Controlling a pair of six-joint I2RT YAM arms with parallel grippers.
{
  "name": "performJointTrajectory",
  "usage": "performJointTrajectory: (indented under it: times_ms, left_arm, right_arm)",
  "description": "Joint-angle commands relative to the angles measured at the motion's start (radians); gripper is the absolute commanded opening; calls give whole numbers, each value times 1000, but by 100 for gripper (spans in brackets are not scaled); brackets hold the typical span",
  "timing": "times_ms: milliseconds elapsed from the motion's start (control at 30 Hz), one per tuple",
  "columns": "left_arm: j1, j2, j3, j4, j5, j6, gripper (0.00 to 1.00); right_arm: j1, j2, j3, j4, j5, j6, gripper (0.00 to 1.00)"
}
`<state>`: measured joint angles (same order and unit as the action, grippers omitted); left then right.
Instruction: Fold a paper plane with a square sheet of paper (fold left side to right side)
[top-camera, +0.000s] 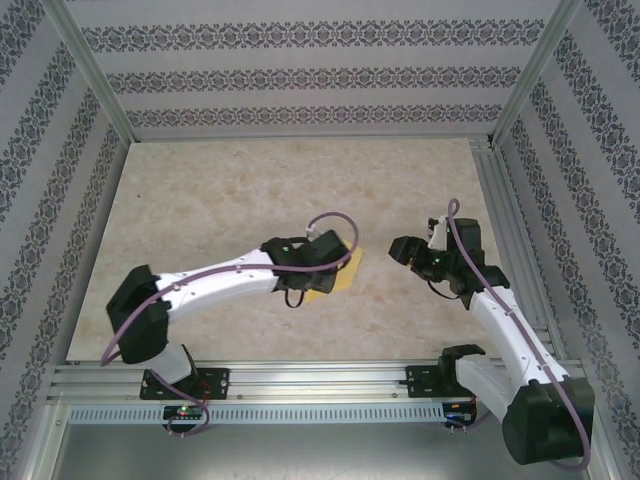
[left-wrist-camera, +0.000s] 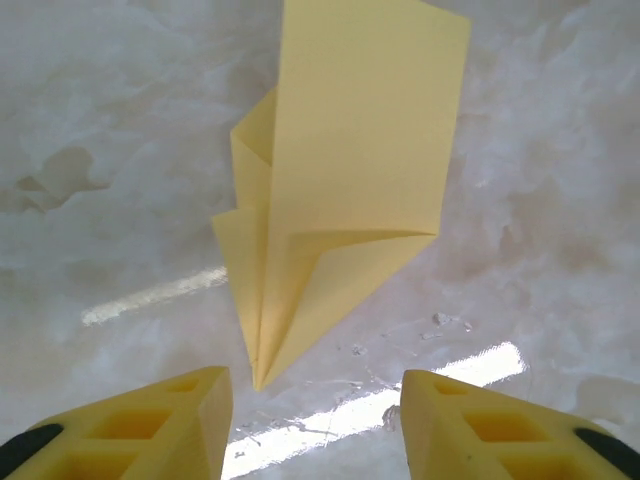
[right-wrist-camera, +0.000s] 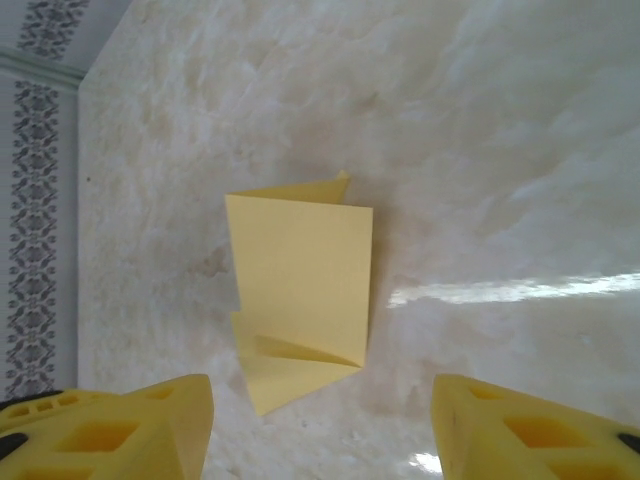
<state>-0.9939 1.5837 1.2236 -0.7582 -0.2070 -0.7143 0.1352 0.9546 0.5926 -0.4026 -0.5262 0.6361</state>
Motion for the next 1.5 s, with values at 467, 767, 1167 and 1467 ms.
performJointTrajectory:
  times_ms: [467, 767, 1167, 1467]
  left_arm:
    - [179, 117, -139, 290, 286, 42, 76]
    - [182, 196, -148, 332, 351, 56, 75]
    - [216, 199, -194, 418, 420, 74, 38]
    - [287, 137, -318, 607, 576, 47, 19]
  right_arm:
    - [263, 249, 28, 176, 129, 115, 63]
    - [266, 260, 30, 166, 140, 102, 64]
    - [267, 282, 36, 163, 128, 89, 64]
    - [267, 292, 21, 228, 72, 112, 64]
